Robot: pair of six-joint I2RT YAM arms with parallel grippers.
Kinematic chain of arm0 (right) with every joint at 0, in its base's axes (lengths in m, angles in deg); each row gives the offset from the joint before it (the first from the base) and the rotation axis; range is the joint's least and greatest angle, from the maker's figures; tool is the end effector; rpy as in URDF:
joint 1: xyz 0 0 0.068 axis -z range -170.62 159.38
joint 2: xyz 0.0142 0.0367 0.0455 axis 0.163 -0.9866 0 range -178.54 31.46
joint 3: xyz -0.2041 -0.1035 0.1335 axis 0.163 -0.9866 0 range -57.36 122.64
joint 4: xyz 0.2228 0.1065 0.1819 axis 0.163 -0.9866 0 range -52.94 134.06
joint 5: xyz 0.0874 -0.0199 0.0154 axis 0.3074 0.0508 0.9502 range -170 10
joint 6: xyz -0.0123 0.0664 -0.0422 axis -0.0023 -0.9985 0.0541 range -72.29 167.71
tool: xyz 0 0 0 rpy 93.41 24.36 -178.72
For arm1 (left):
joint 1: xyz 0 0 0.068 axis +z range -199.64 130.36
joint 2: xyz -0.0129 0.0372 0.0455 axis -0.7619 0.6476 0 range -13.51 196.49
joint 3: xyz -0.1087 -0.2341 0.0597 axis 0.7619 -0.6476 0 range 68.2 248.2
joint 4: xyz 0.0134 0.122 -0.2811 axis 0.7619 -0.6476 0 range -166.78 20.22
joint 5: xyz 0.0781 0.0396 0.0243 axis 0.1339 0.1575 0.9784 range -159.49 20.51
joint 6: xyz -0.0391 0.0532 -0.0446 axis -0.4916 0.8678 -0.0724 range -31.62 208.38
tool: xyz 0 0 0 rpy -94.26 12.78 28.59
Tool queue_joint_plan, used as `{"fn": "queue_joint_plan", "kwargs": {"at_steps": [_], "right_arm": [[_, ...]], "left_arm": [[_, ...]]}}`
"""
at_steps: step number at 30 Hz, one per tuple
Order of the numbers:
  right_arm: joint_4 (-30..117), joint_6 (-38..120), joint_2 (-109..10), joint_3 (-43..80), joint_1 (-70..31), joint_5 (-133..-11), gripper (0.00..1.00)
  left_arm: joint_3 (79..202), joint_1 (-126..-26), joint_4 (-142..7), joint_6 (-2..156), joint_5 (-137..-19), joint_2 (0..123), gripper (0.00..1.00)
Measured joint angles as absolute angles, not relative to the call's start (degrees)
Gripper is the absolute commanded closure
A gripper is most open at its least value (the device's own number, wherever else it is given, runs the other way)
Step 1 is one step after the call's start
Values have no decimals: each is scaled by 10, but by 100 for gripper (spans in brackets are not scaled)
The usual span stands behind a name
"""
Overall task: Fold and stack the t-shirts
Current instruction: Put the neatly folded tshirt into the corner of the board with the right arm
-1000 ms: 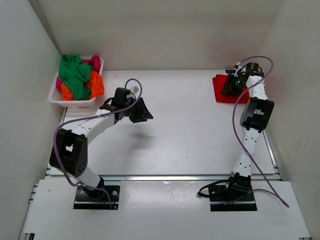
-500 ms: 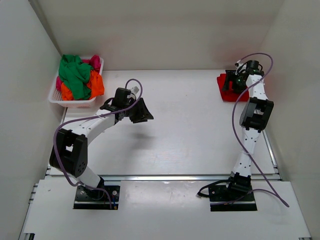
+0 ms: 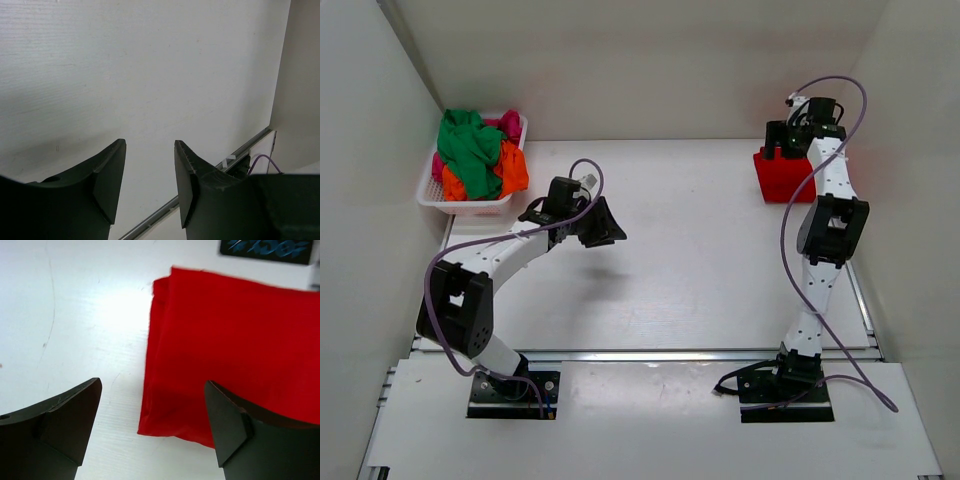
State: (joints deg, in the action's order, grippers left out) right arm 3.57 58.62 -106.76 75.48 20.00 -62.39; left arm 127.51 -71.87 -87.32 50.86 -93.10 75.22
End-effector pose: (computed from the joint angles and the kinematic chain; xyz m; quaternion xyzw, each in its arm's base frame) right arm 0.5984 -0.0912 0.2162 -0.0599 0.9157 0.0700 0.3912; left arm 0.3526 -0.1738 0.1777 -0.0467 0.9125 -0.3439 0.2166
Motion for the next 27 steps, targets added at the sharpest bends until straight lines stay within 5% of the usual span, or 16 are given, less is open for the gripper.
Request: {"fn": "queue_joint_plan", "kwargs": {"at_steps": [3, 8, 27], "right_arm": [[50, 584, -1051, 755, 201, -656, 23], [55, 578, -1061, 754, 219, -718, 49], [-17, 613, -1148, 780, 232, -749, 46]], "left_arm": [[1275, -717, -873, 509, -931, 748, 45], [1272, -708, -873, 509, -935, 741, 46], [1269, -703, -873, 509, -944, 741, 46]]}}
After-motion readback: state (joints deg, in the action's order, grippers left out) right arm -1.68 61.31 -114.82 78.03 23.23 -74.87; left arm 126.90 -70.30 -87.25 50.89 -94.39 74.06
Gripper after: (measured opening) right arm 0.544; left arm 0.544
